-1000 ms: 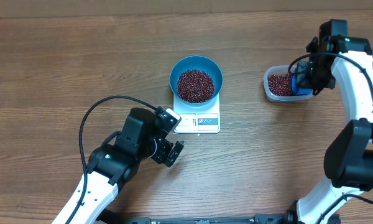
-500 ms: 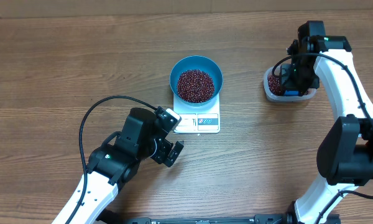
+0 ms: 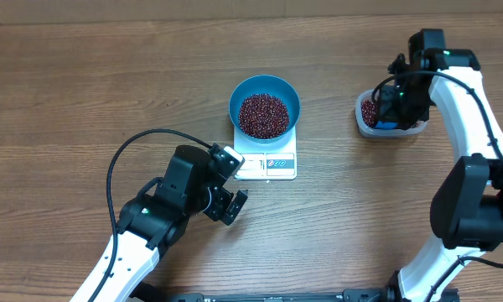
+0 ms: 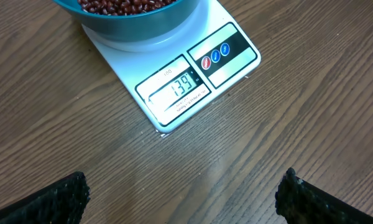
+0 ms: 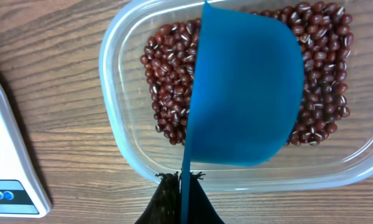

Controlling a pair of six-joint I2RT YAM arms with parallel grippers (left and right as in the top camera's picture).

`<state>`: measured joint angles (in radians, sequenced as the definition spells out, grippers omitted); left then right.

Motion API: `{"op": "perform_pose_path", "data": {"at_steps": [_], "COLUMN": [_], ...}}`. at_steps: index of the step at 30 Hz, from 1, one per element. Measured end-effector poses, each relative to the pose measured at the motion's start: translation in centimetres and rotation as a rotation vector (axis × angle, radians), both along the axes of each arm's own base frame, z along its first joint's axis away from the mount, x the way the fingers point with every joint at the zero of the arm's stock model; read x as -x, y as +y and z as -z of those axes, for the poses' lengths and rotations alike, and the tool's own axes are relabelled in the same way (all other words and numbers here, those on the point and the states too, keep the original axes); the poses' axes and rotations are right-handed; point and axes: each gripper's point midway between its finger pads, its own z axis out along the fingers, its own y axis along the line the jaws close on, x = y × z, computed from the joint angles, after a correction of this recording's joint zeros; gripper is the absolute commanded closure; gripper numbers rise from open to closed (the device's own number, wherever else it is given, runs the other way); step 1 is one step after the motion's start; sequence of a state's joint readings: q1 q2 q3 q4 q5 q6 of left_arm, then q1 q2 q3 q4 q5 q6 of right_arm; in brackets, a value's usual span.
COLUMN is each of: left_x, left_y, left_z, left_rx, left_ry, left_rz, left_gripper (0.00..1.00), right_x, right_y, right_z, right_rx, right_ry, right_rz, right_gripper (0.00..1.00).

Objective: Scoop item into bowl and weigh 150g on scale
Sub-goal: 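Dip the blue scoop into the red beans, right gripper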

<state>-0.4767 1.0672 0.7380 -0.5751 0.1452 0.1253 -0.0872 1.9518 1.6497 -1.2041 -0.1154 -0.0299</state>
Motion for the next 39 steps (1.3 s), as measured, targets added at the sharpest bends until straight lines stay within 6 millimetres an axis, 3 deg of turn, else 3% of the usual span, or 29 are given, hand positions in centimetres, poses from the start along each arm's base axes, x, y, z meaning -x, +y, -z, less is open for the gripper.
{"op": "perform_pose_path", "data": {"at_steps": [9,28,39], "left_x": [0.0,0.0,0.0], "left_y": [0.0,0.0,0.0], "left_z": [0.0,0.0,0.0], "left_rx": [0.000,0.000,0.000], "left_ry": [0.000,0.000,0.000], "left_rz": [0.000,0.000,0.000], "left_gripper": [0.01,0.00,0.00], "right_x": [0.2,0.5,0.8], "right_y": [-2.0,-5.1,-4.6], "right_z": [-0.2,-2.5,-3.6], "right_rx": [-0.064,-0.403,-0.503], "right_ry": [-0.003,-0.093,-0.129], "right_rz": [0.070,0.173,0.130], "right_gripper": [0.96,0.96,0.96]}}
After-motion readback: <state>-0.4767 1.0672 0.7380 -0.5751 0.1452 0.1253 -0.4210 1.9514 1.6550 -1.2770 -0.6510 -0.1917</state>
